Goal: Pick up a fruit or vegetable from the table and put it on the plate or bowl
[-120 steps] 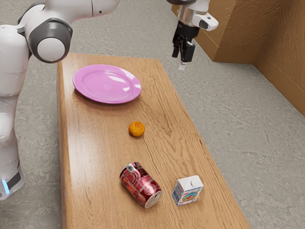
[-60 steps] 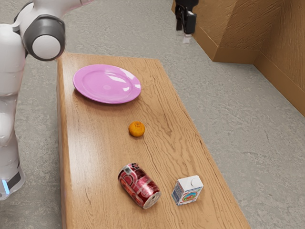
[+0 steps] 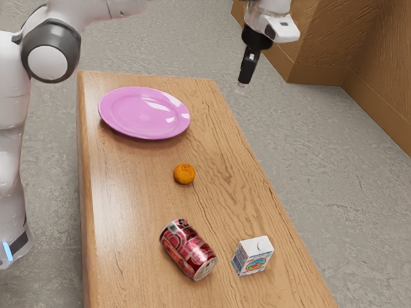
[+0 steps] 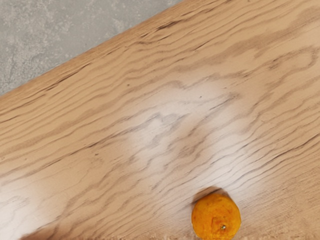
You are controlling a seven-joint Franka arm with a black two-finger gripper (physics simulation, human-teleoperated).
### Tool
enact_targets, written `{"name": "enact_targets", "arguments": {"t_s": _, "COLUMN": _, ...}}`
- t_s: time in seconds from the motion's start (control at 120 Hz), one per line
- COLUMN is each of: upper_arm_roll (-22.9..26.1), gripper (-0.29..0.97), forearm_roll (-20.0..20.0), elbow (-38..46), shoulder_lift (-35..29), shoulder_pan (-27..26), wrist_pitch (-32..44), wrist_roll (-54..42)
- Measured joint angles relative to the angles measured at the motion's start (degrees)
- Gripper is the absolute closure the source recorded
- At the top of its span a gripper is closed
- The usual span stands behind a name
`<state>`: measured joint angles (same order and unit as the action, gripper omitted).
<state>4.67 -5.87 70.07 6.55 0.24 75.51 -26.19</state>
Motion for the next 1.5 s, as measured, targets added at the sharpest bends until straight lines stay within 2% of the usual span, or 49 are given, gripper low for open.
{"name": "enact_targets", "arguments": {"t_s": 0.042, "upper_arm_roll": -0.2, "gripper": 0.00, "forearm_roll": 0.0, "elbow": 5.4, "shoulder_lift": -2.9, "shoulder_pan": -0.1, "wrist_pitch": 2.4, "wrist_roll": -2.0}}
{"name": "enact_targets", "arguments": {"t_s": 0.1, "upper_arm_roll": -1.2, "gripper": 0.00, "forearm_roll": 0.6, "elbow": 8.7, "shoulder_lift": -4.4, "shoulder_pan": -1.0, "wrist_pitch": 4.9, "wrist_roll": -4.8}}
{"name": "enact_targets", "arguments": {"t_s": 0.383, "upper_arm_roll": -3.7, "gripper": 0.00, "forearm_roll": 5.5, "elbow": 12.8, "shoulder_lift": -6.1, "shoulder_pan": -0.7, "wrist_pitch": 8.3, "wrist_roll": -17.3}}
{"name": "enact_targets", "arguments": {"t_s": 0.65, "upper_arm_roll": -2.8, "gripper": 0.00, "forearm_roll": 3.8, "elbow": 26.3, "shoulder_lift": -9.8, "shoulder_pan": 1.8, "wrist_pitch": 17.2, "wrist_roll": -25.7}}
{"name": "enact_targets", "arguments": {"t_s": 0.817, "upper_arm_roll": -2.4, "gripper": 0.00, "forearm_roll": 5.0, "elbow": 32.4, "shoulder_lift": -13.3, "shoulder_pan": -0.4, "wrist_pitch": 21.8, "wrist_roll": -29.5}}
{"name": "enact_targets", "arguments": {"t_s": 0.958, "upper_arm_roll": -2.4, "gripper": 0.00, "forearm_roll": 5.7, "elbow": 37.0, "shoulder_lift": -15.1, "shoulder_pan": -0.4, "wrist_pitch": 24.5, "wrist_roll": -32.0}}
{"name": "enact_targets", "arguments": {"t_s": 1.358, "upper_arm_roll": -2.5, "gripper": 0.00, "forearm_roll": 8.9, "elbow": 43.2, "shoulder_lift": -16.3, "shoulder_pan": -0.3, "wrist_pitch": 23.0, "wrist_roll": -36.6}}
{"name": "enact_targets", "arguments": {"t_s": 1.5, "upper_arm_roll": -2.6, "gripper": 0.00, "forearm_roll": 9.2, "elbow": 46.8, "shoulder_lift": -19.6, "shoulder_pan": -0.3, "wrist_pitch": 23.1, "wrist_roll": -37.6}}
